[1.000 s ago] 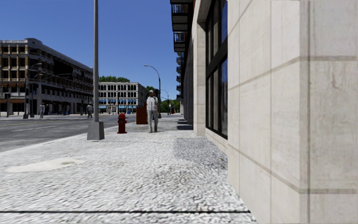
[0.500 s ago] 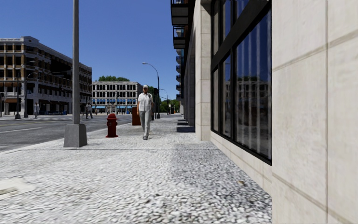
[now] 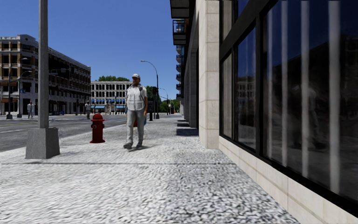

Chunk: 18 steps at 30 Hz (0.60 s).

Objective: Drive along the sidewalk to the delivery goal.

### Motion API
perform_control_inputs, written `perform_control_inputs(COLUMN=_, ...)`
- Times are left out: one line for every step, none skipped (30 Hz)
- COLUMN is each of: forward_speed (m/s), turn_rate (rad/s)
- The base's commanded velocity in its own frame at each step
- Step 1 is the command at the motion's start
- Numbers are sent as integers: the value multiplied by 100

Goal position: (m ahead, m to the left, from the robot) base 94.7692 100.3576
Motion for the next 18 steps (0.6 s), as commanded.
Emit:
perform_control_inputs(forward_speed=200, turn_rate=0)
perform_control_inputs(forward_speed=200, turn_rate=0)
perform_control_inputs(forward_speed=200, turn_rate=0)
perform_control_inputs(forward_speed=200, turn_rate=0)
perform_control_inputs(forward_speed=200, turn_rate=0)
perform_control_inputs(forward_speed=200, turn_rate=0)
perform_control_inputs(forward_speed=200, turn_rate=0)
perform_control_inputs(forward_speed=200, turn_rate=0)
perform_control_inputs(forward_speed=200, turn_rate=0)
perform_control_inputs(forward_speed=200, turn_rate=0)
perform_control_inputs(forward_speed=200, turn_rate=0)
perform_control_inputs(forward_speed=200, turn_rate=0)
perform_control_inputs(forward_speed=200, turn_rate=0)
perform_control_inputs(forward_speed=200, turn_rate=0)
perform_control_inputs(forward_speed=200, turn_rate=0)
perform_control_inputs(forward_speed=200, turn_rate=0)
perform_control_inputs(forward_speed=200, turn_rate=0)
perform_control_inputs(forward_speed=200, turn_rate=0)
